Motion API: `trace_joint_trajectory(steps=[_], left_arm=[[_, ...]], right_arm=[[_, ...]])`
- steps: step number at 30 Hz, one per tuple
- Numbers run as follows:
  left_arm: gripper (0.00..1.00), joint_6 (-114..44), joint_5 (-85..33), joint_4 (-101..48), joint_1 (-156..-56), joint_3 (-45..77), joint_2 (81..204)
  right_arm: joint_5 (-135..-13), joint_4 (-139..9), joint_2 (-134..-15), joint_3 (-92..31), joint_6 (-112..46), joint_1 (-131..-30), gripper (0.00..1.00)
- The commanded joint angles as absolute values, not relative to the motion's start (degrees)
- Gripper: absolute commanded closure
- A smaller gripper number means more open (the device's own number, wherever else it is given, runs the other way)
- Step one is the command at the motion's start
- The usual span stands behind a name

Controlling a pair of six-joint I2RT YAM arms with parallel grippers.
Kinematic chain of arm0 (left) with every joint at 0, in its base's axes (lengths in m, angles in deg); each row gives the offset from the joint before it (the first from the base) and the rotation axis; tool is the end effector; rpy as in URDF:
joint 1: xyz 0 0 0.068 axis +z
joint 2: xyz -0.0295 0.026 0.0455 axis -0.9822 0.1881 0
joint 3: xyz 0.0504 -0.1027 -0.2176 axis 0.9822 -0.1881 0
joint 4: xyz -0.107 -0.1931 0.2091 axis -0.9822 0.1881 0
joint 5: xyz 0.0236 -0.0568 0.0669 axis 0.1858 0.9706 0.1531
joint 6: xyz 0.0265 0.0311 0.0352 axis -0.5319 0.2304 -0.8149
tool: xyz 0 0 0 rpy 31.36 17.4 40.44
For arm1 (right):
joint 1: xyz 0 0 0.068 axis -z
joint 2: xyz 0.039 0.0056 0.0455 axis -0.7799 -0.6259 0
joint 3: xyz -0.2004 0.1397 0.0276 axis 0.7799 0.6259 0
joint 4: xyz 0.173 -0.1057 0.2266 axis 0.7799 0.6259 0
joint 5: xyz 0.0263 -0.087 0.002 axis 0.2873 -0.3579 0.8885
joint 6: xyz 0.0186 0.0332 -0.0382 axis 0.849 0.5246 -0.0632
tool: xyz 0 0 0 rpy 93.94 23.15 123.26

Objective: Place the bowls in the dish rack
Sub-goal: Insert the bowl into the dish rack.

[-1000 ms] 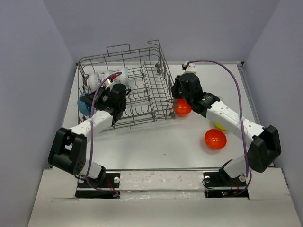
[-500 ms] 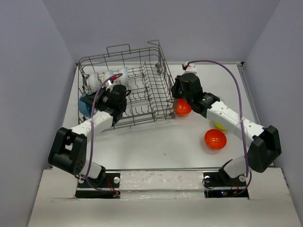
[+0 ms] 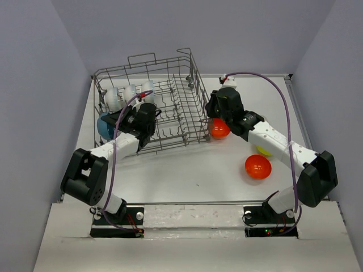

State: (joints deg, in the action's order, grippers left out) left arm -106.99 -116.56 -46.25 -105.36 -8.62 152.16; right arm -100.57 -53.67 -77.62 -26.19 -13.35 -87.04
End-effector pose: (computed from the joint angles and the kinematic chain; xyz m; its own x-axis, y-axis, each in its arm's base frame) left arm 0.3225 -0.1194 0.1988 -0.8119 0.5329 -0.2384 -0.1782 0.1627 0.9704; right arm 0.3234 0.2191 0.2948 -0.4508 0.1940 -0.8713 -0.1357 0.9499 0.2817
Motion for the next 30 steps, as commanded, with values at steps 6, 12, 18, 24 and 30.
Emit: trace_joint_trajectory(steps=[6, 12, 18, 24, 30], left_arm=[[1.00, -107.5, -117.7, -47.4, -106.3, -9.6, 152.6], [1.00, -108.4, -118.7, -46.8, -106.8, -9.3, 154.7], [1.00, -94.0, -118.8, -28.7, -106.8, -3.5, 156.8], [1.00, -91.8, -119.3, -26.1, -106.7, -2.6, 157.0], [1.00, -89.7, -119.8, -23.0, -106.2, -1.6, 155.6]], right_arm=[[-104.1, -49.3, -77.5, -23.3, -10.2, -84.5, 0.99], [-104.0, -49.3, -77.3, -23.3, -10.3, -84.5, 0.99], [-104.0, -49.3, -76.6, -23.3, -10.6, -84.5, 0.99], [-103.5, -49.3, -76.2, -23.2, -10.7, -84.5, 0.99], [-103.3, -49.3, -75.8, -23.0, -10.8, -84.5, 0.99]])
